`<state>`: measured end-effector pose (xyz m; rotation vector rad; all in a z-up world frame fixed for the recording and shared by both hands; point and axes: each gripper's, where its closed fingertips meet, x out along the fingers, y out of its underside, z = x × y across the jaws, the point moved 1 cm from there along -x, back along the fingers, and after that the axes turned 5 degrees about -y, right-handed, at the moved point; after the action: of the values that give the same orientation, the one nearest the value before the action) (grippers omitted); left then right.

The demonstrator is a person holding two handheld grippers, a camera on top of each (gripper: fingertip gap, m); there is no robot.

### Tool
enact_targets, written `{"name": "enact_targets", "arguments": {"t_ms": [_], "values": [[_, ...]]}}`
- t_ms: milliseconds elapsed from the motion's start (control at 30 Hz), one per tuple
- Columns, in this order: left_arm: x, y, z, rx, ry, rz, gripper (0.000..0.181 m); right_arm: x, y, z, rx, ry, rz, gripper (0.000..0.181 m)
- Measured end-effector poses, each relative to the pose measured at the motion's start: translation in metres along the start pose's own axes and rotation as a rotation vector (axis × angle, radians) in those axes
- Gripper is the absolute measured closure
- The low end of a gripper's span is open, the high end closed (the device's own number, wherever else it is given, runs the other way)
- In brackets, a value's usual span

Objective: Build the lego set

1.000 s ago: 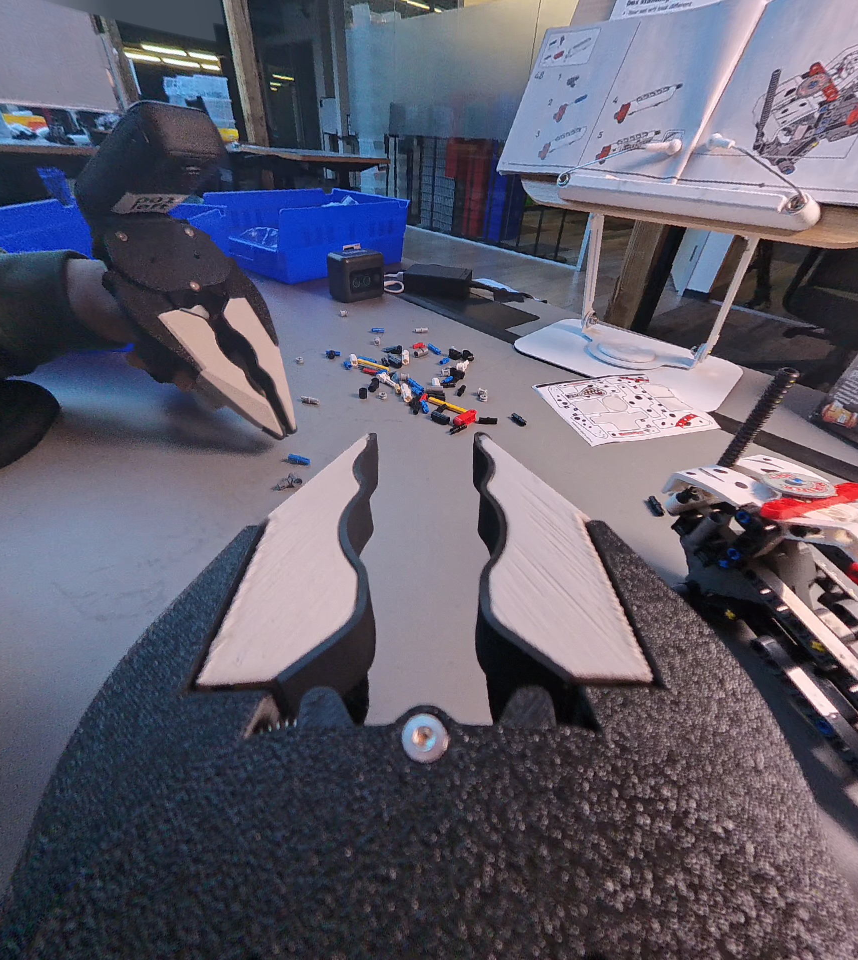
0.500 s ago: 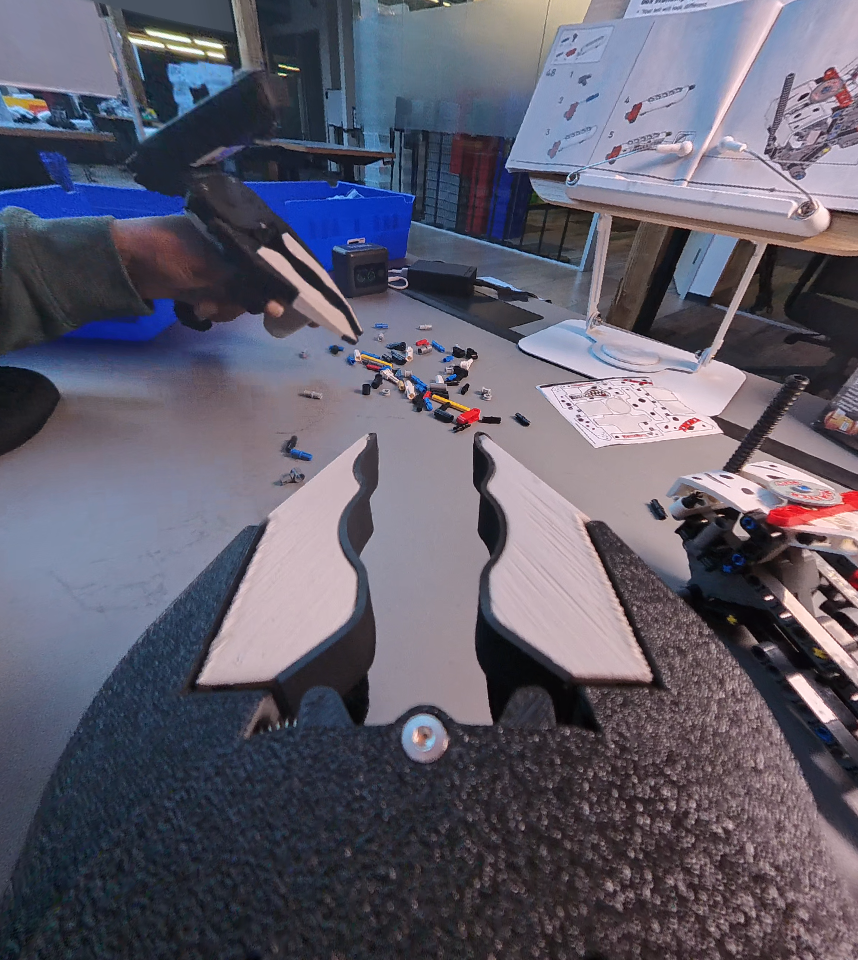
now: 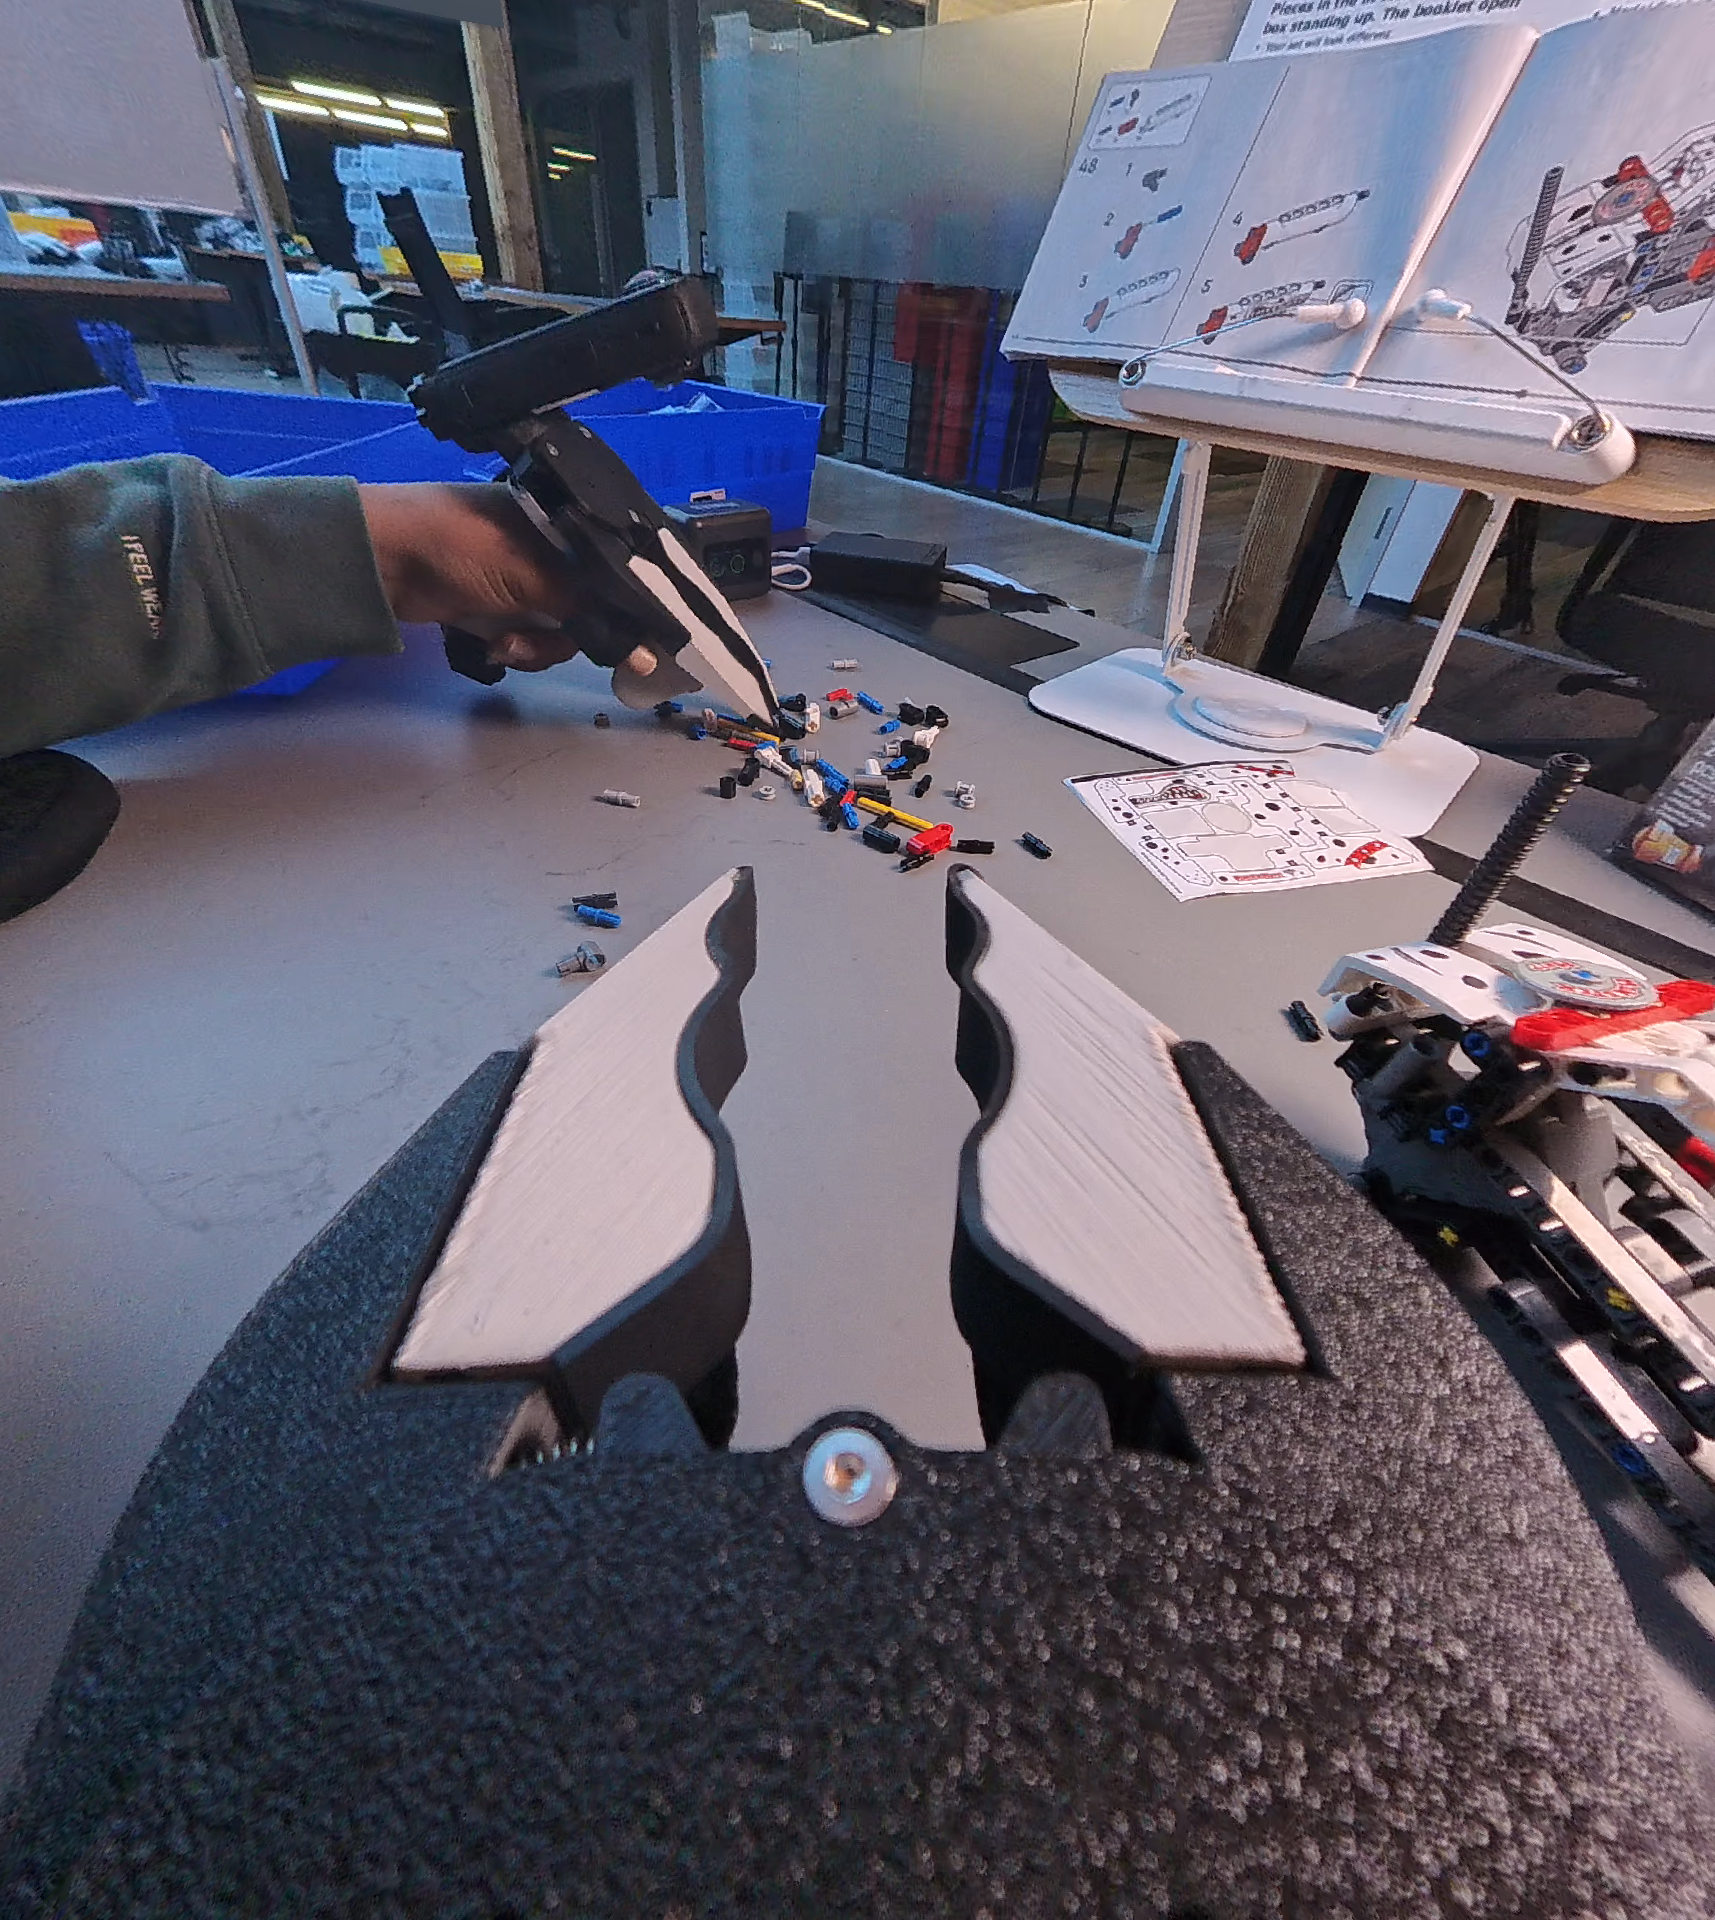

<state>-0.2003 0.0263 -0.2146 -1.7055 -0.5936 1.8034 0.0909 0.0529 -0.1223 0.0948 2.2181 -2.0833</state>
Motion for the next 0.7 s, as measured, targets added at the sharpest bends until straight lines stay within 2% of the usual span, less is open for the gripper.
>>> {"name": "enact_targets", "arguments": {"t_ms": [367,467,567,633,700], "values": [[0.003,0.002,-0.002,0.019,0.026,0.005,0.178,0.001,0.001,0.001,-0.004,-0.004,0.005,0.145],[-0.008,-0.008,-0.004,0.026,0.012,-0.052,0.178,0.000,0.000,0.000,-0.003,-0.001,0.003,0.145],[-0.042,-0.024,-0.044,0.044,0.188,-0.137,0.178,-0.001,0.000,-0.001,-0.003,0.004,0.000,0.145],[-0.053,-0.012,-0.084,0.103,0.287,-0.110,0.178,-0.001,0.000,-0.002,0.000,0.009,0.001,0.145],[-0.051,0.011,-0.114,0.196,0.274,-0.053,0.178,-0.001,0.001,-0.004,0.006,0.013,0.001,0.145]]}}
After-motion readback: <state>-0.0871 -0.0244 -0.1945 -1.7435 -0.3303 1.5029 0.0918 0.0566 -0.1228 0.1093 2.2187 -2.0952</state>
